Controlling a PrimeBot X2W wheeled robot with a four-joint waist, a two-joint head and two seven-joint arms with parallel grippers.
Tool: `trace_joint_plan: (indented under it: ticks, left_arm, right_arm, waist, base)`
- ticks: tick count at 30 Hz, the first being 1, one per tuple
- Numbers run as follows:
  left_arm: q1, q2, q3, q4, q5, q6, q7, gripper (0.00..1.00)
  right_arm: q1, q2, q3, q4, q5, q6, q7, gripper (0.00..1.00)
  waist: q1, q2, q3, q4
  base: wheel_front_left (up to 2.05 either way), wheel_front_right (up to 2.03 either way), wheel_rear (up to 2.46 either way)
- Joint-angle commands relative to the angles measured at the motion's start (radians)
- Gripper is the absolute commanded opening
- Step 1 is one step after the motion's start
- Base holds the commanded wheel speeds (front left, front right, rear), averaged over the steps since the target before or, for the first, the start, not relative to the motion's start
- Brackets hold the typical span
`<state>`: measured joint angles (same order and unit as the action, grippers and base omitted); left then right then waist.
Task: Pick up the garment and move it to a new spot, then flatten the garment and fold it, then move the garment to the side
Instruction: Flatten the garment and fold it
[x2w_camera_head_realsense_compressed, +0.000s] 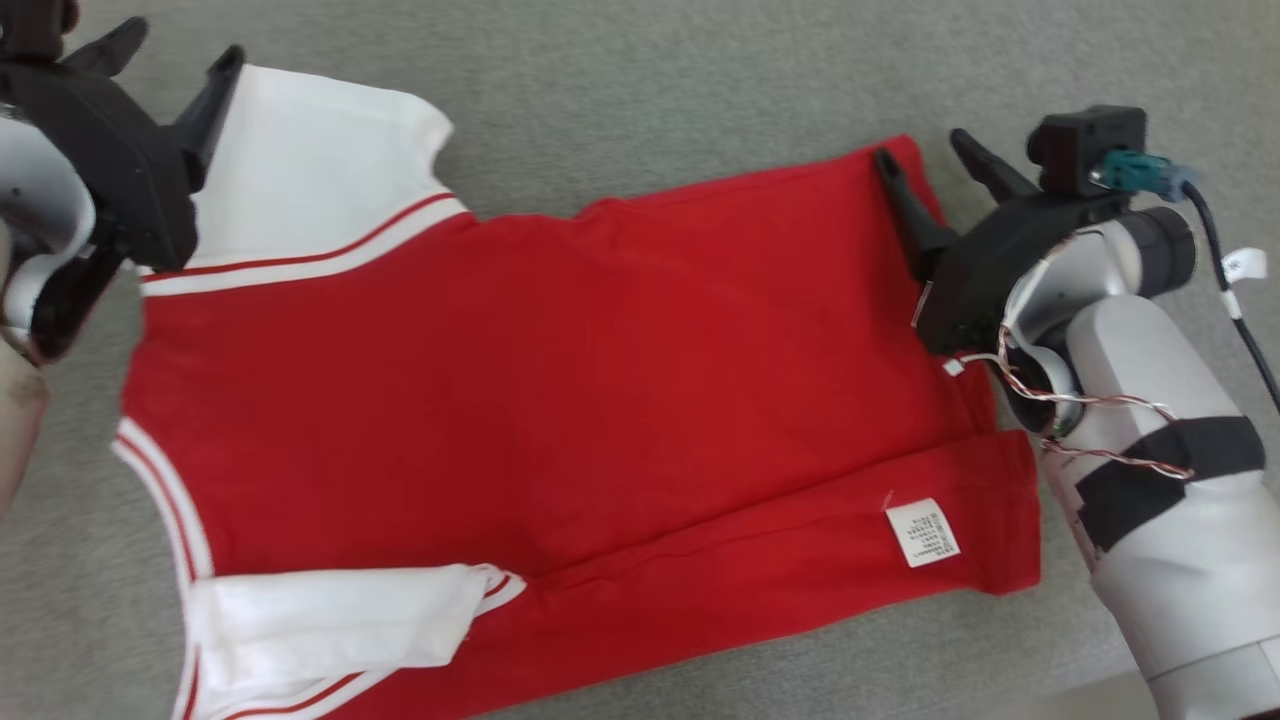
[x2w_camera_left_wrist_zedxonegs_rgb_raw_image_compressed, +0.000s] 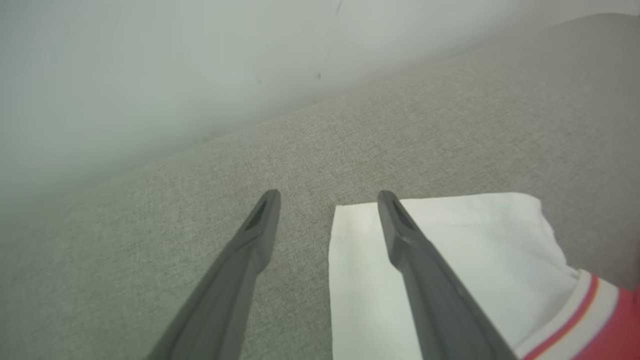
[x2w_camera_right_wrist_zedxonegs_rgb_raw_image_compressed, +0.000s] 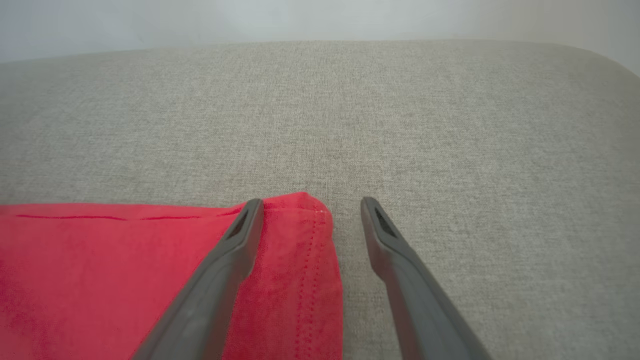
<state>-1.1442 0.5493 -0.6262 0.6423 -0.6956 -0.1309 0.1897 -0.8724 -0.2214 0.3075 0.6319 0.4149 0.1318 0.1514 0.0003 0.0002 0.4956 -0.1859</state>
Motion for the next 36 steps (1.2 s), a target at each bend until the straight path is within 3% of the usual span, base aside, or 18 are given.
trace_joint_plan:
  ticks: [1, 9, 14, 15, 16, 17, 18, 24, 28, 36]
  left_arm:
    - [-0.011, 0.011, -0.01, 0.019, -0.012, 0.002, 0.008, 1.0]
    - [-0.055, 0.029, -0.107, 0.11, -0.076, 0.002, 0.023, 1.0]
    - [-0.068, 0.01, -0.149, 0.152, -0.117, 0.002, 0.042, 1.0]
    - [-0.068, 0.004, -0.162, 0.157, -0.13, 0.001, 0.055, 1.0]
    - [-0.07, 0.001, -0.17, 0.16, -0.142, 0.001, 0.062, 0.76]
    - [-0.073, -0.001, -0.174, 0.162, -0.151, 0.001, 0.061, 0.16]
    - [-0.077, -0.001, -0.18, 0.164, -0.157, 0.001, 0.061, 0.0]
    - [-0.102, -0.002, -0.19, 0.165, -0.203, 0.002, 0.015, 0.0]
    - [-0.111, -0.004, -0.193, 0.153, -0.223, 0.002, -0.052, 0.0]
    - [-0.041, 0.026, -0.195, 0.037, -0.283, 0.002, -0.191, 0.0]
  right_arm:
    - [-0.014, 0.009, 0.011, 0.005, 0.008, -0.002, 0.006, 1.0]
    - [-0.073, 0.023, 0.088, 0.067, 0.059, -0.002, 0.021, 1.0]
    - [-0.105, 0.032, 0.118, 0.109, 0.101, -0.002, 0.039, 1.0]
    - [-0.109, 0.034, 0.126, 0.12, 0.114, -0.002, 0.052, 0.8]
    - [-0.112, 0.036, 0.135, 0.131, 0.124, -0.002, 0.067, 0.48]
    - [-0.113, 0.038, 0.141, 0.136, 0.137, -0.002, 0.077, 0.06]
    - [-0.114, 0.038, 0.143, 0.142, 0.149, -0.002, 0.08, 0.0]
    - [-0.134, 0.003, 0.155, 0.156, 0.167, -0.003, 0.047, 0.0]
    - [-0.141, -0.005, 0.154, 0.164, 0.162, -0.003, -0.032, 0.0]
    - [-0.099, -0.03, 0.161, 0.193, 0.175, -0.003, -0.144, 0.0]
  waist:
    - [-0.0003, -0.0002, 0.037, -0.045]
    - [-0.0003, -0.0002, 0.045, -0.065]
    - [-0.0003, -0.0002, 0.053, -0.063]
    - [-0.0003, -0.0002, 0.053, -0.062]
    - [-0.0003, -0.0002, 0.052, -0.061]
    - [-0.0003, -0.0002, 0.05, -0.059]
    - [-0.0003, -0.0002, 0.046, -0.056]
    - [-0.0003, -0.0002, 0.017, -0.037]
    - [-0.0003, -0.0002, -0.011, -0.02]
    - [-0.0003, -0.0002, -0.061, 0.025]
  base:
    - [0.0, 0.0, 0.0]
    - [0.0, 0.0, 0.0]
    - [0.0, 0.0, 0.0]
    - [0.0, 0.0, 0.0]
    - [0.0, 0.0, 0.0]
    - [0.0, 0.0, 0.0]
    - [0.0, 0.0, 0.0]
    - [0.0, 0.0, 0.0]
    - [0.0, 0.0, 0.0]
    - [0.0, 0.0, 0.0]
